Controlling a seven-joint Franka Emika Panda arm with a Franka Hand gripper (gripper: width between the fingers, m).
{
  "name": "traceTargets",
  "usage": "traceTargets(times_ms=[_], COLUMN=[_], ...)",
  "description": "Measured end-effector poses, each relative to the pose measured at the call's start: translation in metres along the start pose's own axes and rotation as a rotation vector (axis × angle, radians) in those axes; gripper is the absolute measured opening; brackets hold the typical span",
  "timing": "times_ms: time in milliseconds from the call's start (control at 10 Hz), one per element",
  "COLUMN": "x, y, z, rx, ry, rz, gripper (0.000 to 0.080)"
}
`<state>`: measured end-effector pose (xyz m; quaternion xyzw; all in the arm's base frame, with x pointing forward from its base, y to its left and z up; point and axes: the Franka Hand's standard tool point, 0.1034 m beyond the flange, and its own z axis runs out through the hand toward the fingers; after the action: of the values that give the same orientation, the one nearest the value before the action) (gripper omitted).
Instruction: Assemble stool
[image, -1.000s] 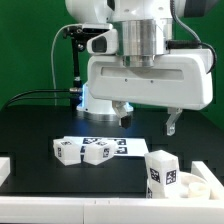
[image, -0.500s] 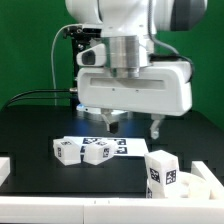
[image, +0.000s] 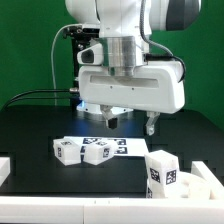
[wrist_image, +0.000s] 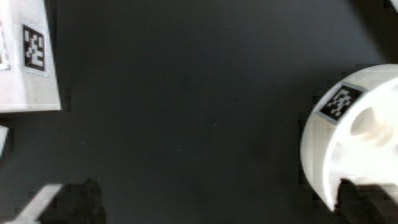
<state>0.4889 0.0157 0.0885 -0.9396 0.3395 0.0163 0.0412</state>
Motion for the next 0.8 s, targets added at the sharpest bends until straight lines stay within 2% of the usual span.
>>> traceTargets(times_ms=[100, 400, 500, 800], x=[-0.004, -0.016, -0.022, -0.023], y=[0.007, 0.053, 0.061, 0.060], z=[0.006, 0.024, 0.031, 0.032], rx=[0.003, -0.005, -0.016, -0.017], ry=[-0.003, -0.017, -0.011, -0.009], rz=[-0.020, -0.093, -0.079, -0.060], gripper=[0.0649, 0.0649, 0.0649, 0.0649])
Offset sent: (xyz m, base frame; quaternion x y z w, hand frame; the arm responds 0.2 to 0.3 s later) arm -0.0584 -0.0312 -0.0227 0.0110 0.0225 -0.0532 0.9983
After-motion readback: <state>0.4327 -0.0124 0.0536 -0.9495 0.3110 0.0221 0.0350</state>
